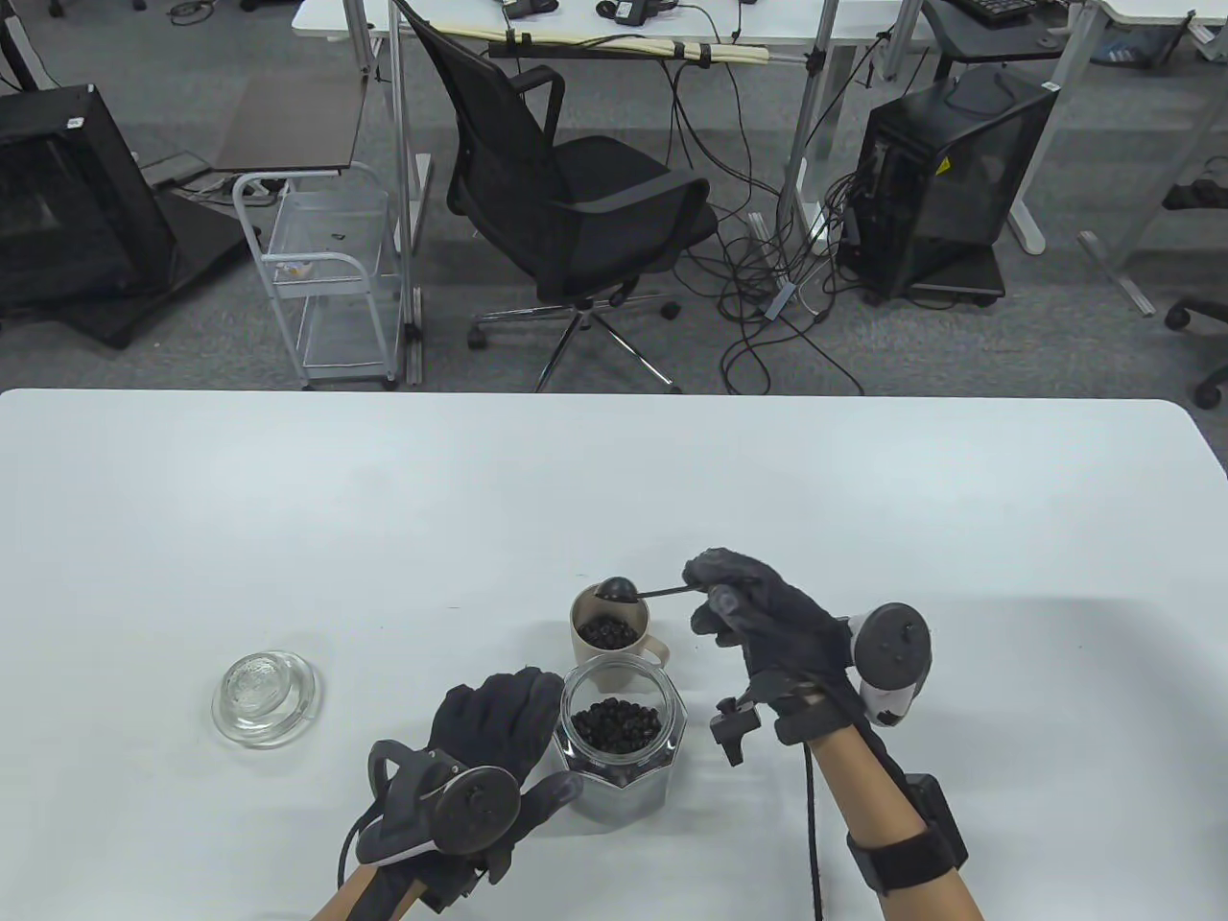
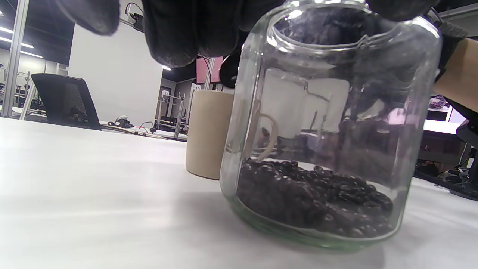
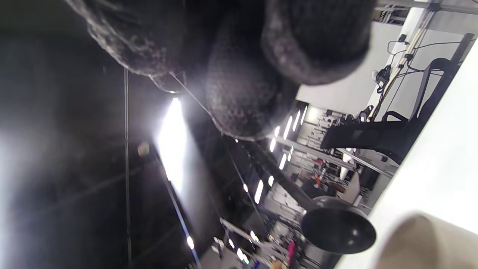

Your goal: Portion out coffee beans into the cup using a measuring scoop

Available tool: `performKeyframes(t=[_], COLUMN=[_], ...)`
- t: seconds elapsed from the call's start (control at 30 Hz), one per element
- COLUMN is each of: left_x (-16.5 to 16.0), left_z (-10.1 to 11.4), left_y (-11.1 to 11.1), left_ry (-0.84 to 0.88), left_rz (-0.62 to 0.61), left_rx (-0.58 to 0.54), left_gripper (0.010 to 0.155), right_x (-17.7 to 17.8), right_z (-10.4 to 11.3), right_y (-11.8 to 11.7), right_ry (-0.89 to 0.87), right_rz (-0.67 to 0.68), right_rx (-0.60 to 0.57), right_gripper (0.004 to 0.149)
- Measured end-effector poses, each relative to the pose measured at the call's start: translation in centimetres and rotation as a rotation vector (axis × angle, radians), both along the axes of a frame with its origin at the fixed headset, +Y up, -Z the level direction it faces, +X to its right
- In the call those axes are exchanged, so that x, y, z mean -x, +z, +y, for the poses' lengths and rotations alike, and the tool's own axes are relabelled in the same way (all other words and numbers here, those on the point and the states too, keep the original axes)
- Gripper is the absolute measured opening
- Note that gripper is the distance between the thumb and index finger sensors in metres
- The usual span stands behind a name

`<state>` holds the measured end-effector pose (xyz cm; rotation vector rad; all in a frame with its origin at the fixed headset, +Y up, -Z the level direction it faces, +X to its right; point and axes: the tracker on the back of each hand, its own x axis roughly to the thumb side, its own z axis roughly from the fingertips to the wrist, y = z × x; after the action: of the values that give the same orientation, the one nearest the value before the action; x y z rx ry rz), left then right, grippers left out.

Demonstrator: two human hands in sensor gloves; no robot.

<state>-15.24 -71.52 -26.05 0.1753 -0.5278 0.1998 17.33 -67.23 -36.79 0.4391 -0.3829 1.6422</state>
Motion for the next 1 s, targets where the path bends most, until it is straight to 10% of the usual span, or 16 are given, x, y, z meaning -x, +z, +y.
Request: performKeyframes(t=[0.17,0.3,0.47,1.0], left_x=[0.0,0.0,0.0,0.1], left_z=[0.0,0.0,0.0,0.0], left_y=[0.0,0.0,0.0,-0.1], left_ry=[0.001,0.002,0.002,0.015], left_rz=[0.000,0.000,0.001,-0.003], left_rx=[0.002,0.003,0.003,0.019], left_gripper=[0.087,0.087,0.087,0.088], right_x=[-3.9,-6.1,-6.8,-4.4], right_z=[2.0,2.2,-0.1,-6.5], right_y=[-0.2,-1.4,-3.6,-9.7], right_ry=[-0.038,0.194,0.597,0.854], right_rz=[-0.106,-0.171,-0.230,-0.244], right_rx=[-0.005,0.211,0.469,0.768], right_gripper=[0.043,0.046,0.049,0.052])
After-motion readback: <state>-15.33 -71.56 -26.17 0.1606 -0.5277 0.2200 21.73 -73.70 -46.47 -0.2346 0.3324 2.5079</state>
